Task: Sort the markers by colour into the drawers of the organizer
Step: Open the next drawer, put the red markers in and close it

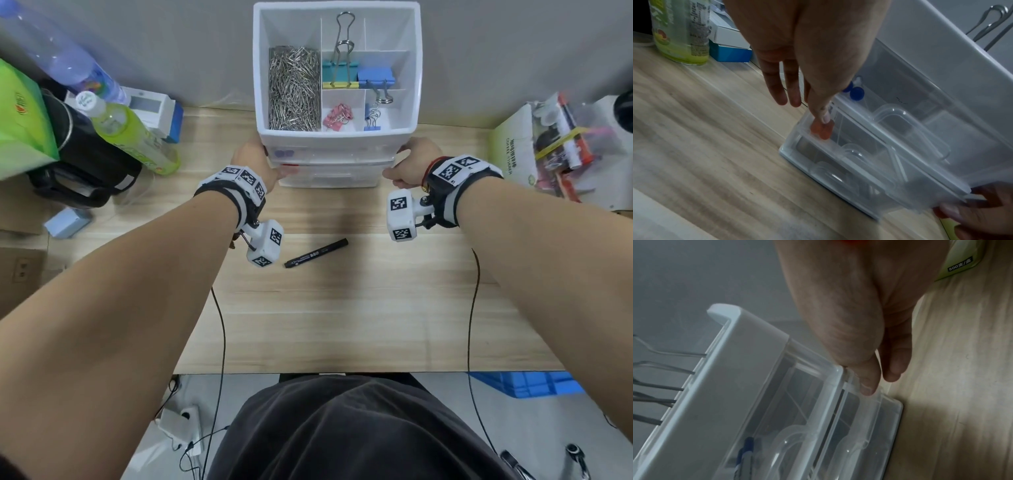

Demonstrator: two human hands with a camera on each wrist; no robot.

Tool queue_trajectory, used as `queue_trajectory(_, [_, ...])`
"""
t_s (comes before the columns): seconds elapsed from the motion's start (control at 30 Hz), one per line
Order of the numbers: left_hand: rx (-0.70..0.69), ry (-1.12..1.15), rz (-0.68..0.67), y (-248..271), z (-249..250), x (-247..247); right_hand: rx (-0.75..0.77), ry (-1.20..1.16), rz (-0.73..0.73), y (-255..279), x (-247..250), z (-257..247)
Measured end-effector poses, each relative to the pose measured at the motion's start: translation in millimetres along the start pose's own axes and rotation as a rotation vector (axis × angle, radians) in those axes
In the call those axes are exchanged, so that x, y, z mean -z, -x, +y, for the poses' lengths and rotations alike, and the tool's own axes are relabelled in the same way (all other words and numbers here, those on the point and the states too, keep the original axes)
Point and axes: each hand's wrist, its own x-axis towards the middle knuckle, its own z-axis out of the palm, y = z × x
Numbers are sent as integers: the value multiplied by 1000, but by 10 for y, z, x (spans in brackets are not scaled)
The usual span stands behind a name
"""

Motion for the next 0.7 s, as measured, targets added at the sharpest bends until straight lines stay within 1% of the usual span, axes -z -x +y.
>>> queue_trajectory(0.1, [16, 15, 28, -27, 0, 14, -15, -15, 0, -37, -4, 36])
queue_trajectory(0.23, [22, 102, -1, -25, 24, 33, 12, 29, 29, -72, -32, 72])
queue_trajectory(0.37, [2, 113, 14, -60, -34, 51, 26, 79, 31, -76, -29, 64])
queue_trajectory(0.47, [-45, 71, 10, -60, -37, 43, 88, 123, 42, -73, -28, 40])
queue_trajectory(0.53, [-35, 53, -7, -78, -51, 37, 121, 132, 43, -91, -35, 16])
queue_trajectory(0.6, [-25, 62, -16, -94, -56, 29, 131, 150, 57, -78, -21, 3])
queue_trajectory(0.7, [-32, 90, -9, -104, -67, 24, 132, 117, 73, -69, -5, 17])
